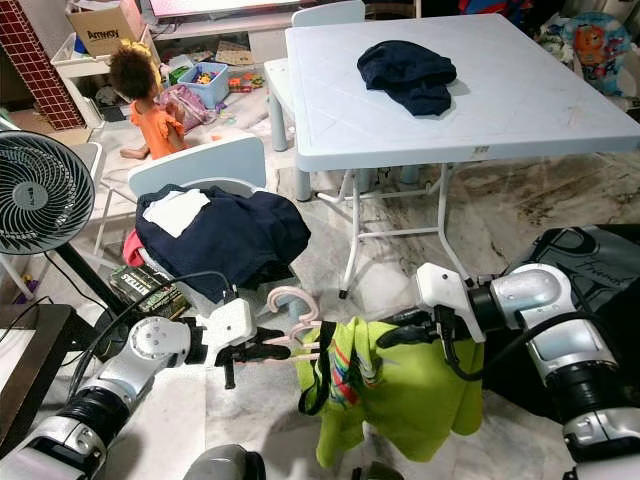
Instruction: Hang hanger
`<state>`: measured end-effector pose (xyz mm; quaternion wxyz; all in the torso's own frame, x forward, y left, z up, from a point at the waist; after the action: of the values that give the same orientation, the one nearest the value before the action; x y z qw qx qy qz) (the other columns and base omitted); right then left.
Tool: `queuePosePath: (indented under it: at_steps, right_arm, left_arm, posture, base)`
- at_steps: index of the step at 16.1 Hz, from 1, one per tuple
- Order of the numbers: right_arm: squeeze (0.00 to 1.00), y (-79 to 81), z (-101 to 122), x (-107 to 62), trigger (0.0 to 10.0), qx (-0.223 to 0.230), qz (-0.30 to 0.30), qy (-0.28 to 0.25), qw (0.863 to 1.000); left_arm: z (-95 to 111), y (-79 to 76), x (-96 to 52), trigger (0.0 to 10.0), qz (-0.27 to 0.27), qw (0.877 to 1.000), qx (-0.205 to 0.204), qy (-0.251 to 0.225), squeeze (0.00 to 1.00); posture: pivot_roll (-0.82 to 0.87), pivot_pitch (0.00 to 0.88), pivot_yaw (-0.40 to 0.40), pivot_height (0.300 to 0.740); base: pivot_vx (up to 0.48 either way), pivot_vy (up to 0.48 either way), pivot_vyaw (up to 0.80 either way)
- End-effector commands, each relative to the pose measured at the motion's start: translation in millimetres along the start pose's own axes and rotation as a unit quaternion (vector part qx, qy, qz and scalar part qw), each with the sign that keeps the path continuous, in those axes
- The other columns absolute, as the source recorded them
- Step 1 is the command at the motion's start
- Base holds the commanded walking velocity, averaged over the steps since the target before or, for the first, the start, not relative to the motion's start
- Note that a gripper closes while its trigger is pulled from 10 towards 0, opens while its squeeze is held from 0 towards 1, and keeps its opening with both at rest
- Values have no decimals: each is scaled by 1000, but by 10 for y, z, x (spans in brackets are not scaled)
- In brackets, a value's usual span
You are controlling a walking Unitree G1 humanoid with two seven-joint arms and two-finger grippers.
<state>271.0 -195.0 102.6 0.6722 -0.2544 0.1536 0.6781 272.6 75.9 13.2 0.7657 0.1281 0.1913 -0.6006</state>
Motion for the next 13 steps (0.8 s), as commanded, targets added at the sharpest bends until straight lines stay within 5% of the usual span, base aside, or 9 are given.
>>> queuePosePath:
  at_steps: [1,6,7,8,12,13]
  right_arm:
    - [0,-25,129,42,10000,-30,6,-18,999]
    - [0,-83,156,71,10000,-28,-1,-26,999]
    - [396,-92,165,81,10000,-21,-2,-31,999]
    - [1000,-91,167,90,10000,-10,2,-36,999]
    - [1000,-145,190,112,10000,-3,-2,-34,999]
    - [1000,-293,237,107,10000,-28,-35,-23,999]
  left_arm:
    - [72,56,12,0,5,1000,7,-4,0]
    - [56,69,16,0,17,1000,-11,-18,0]
    - [66,89,15,0,28,999,-17,-27,0]
    - [82,114,14,0,41,998,-21,-37,0]
    - [125,180,-23,0,79,995,-15,-61,0]
    - [108,188,-76,0,88,994,-12,-67,0]
  posture:
    - [-70,0,43,740]
    - [-64,0,42,740]
    - [-62,0,41,740]
    - [-60,0,39,740]
    - [-59,0,36,740]
    - [-59,0,32,740]
  base:
    - [0,0,0]
    - [0,0,0]
    - [0,0,0]
    - [0,0,0]
    - [0,0,0]
    - [0,0,0]
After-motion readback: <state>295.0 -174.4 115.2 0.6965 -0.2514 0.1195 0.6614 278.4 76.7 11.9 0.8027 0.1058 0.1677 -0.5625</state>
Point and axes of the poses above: a point about 5 cm out from each wrist's last joint towards the gripper, its own x axis pointing out of the wrist towards the gripper, its own z axis along the axis of the wrist's last joint, y = z × x, the point moved 4 cm from there along x, pointing out of the wrist towards the gripper, and after that the axes turned 7 degrees about -x, right-handed, at the moved point
